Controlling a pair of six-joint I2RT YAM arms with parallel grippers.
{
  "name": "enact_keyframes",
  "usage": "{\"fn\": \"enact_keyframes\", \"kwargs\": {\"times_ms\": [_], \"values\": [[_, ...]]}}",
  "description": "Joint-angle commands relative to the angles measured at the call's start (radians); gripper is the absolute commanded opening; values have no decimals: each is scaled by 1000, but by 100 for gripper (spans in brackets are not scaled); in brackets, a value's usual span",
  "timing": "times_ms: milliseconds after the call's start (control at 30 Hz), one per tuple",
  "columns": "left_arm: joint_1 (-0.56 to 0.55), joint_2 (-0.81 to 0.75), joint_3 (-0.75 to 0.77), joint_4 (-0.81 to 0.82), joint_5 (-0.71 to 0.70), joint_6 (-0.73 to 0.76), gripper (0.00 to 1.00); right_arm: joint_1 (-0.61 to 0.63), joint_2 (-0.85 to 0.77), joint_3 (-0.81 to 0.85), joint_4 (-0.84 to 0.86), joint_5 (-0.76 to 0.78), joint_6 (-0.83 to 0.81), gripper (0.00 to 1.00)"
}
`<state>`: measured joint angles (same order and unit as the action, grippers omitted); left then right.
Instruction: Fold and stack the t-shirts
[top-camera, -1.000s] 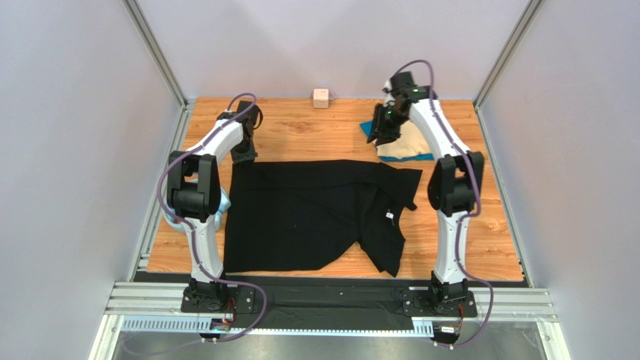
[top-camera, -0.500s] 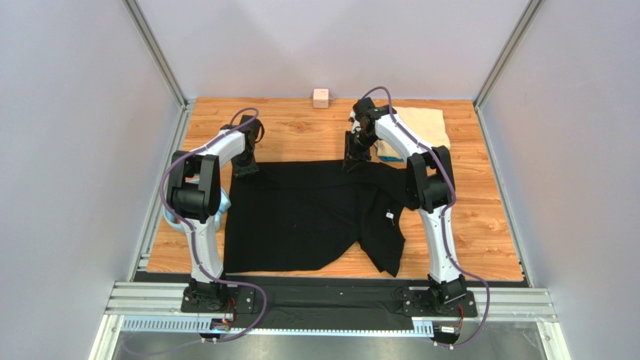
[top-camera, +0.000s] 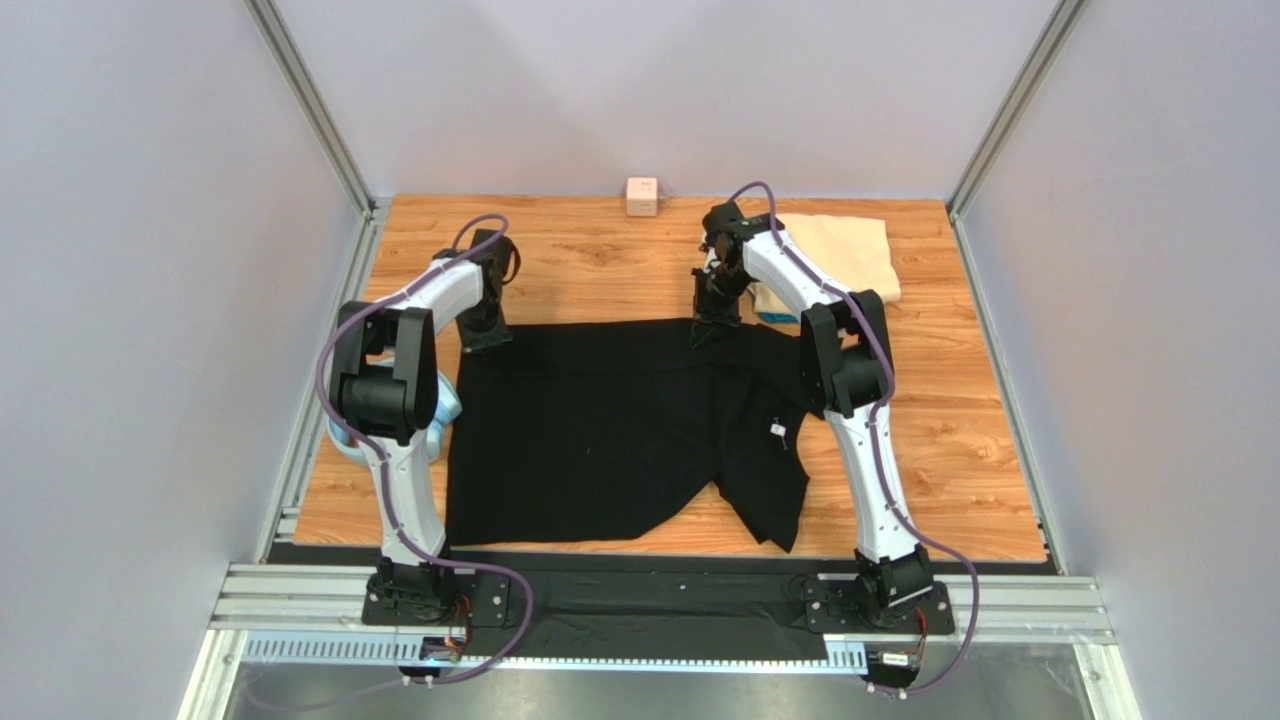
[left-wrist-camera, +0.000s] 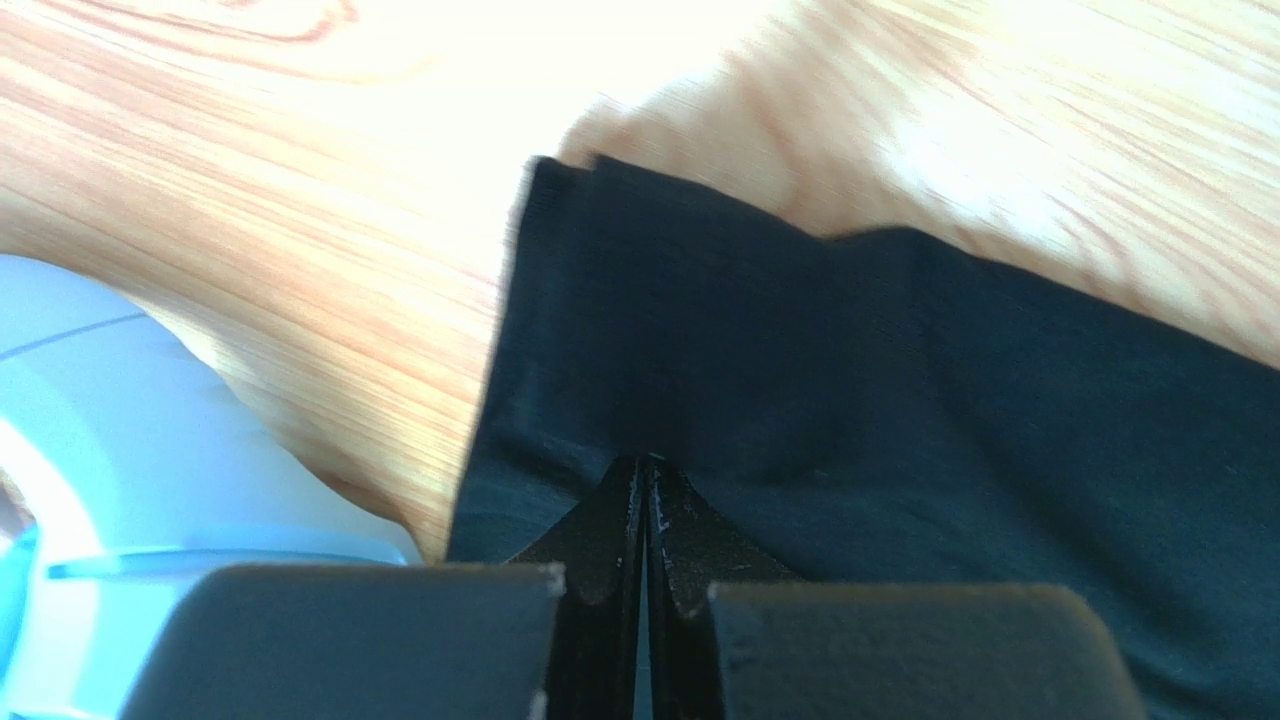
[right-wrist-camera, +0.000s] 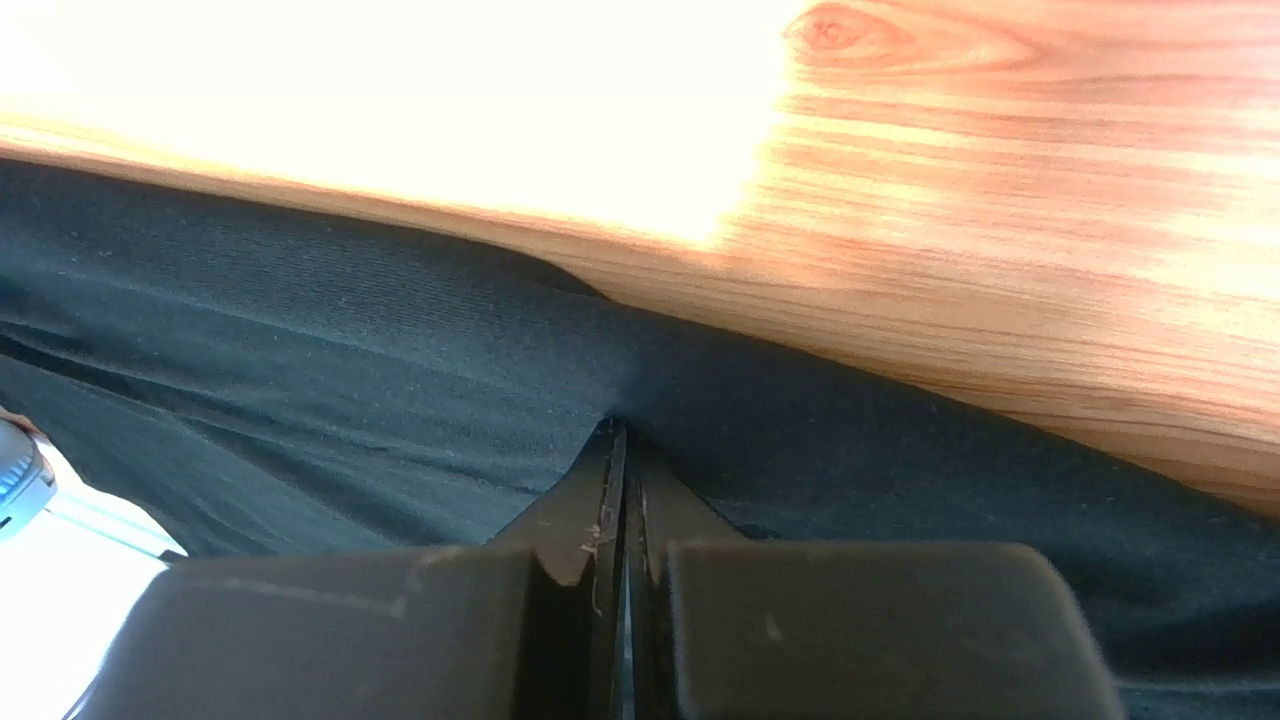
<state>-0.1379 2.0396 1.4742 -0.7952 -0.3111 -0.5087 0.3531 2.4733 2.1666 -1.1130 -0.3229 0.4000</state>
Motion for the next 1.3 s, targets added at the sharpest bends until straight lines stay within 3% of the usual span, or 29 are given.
{"fn": "enact_keyframes", "kwargs": {"times_ms": [0, 200, 333, 433, 533, 733, 1000, 1267], "values": [[60, -24, -23, -7, -11, 32, 0, -19, 19, 29, -2, 55, 19, 0], [81, -22, -2, -19, 10, 56, 0, -29, 1, 19, -4, 61, 14, 0], [81, -33, 8, -22, 55, 56, 1, -39, -13, 19, 2, 32, 13, 14], [81, -47, 15, -24, 92, 61, 8, -46, -39, 27, 15, -11, 17, 26], [81, -68, 26, -35, 118, 61, 14, -57, -91, 32, 35, -48, 28, 30], [81, -110, 69, -73, 141, 78, 15, -118, -250, -23, 39, -18, 39, 38], [81, -145, 101, -104, 162, 99, 15, -221, -465, -331, 1, 71, -7, 41], [38, -197, 46, -136, 239, 101, 15, -189, -675, -626, 15, 33, 3, 41]]}}
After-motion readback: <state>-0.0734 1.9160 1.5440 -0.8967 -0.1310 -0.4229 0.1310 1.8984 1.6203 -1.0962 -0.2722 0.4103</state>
